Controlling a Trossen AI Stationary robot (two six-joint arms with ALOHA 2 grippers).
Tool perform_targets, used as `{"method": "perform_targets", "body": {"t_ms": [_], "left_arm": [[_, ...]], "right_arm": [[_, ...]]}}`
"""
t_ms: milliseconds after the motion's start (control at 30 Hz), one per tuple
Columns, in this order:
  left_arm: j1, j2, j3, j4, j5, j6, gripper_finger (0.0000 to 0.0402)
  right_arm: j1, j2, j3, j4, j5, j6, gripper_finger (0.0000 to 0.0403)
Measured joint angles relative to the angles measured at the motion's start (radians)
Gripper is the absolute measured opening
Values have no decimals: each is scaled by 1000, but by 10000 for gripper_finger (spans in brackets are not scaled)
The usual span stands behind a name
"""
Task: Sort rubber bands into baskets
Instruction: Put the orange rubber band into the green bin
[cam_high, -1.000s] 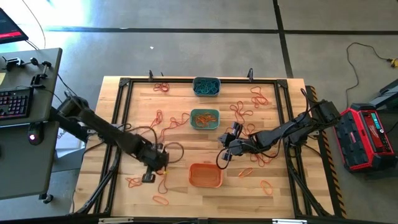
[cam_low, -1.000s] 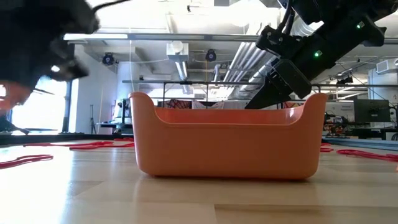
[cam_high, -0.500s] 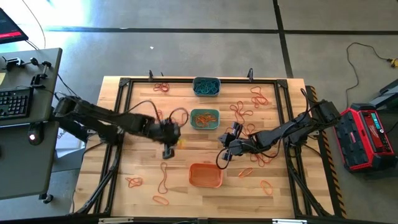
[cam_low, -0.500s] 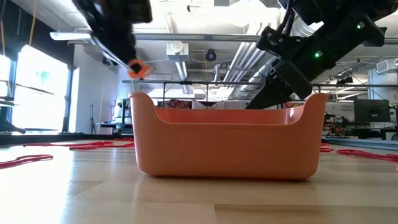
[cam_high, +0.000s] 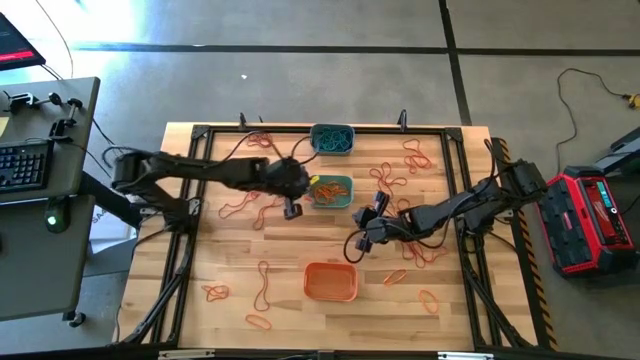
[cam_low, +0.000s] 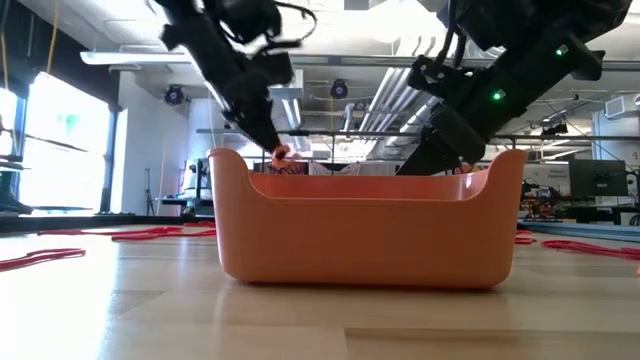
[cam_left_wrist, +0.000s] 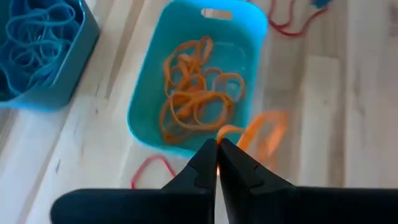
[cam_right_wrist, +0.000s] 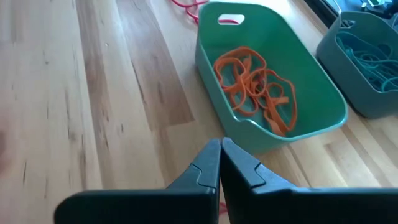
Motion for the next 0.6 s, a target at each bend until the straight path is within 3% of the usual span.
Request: {"method": "perform_targets", "body": {"t_ms": [333, 600], "left_arm": [[71, 242, 212, -18, -10, 167, 3], [101, 337, 243, -65, -13, 225, 3]], "right_arm": [[-2, 0, 0, -28, 0, 24, 0], [-2, 0, 0, -36, 0, 37, 0]]}}
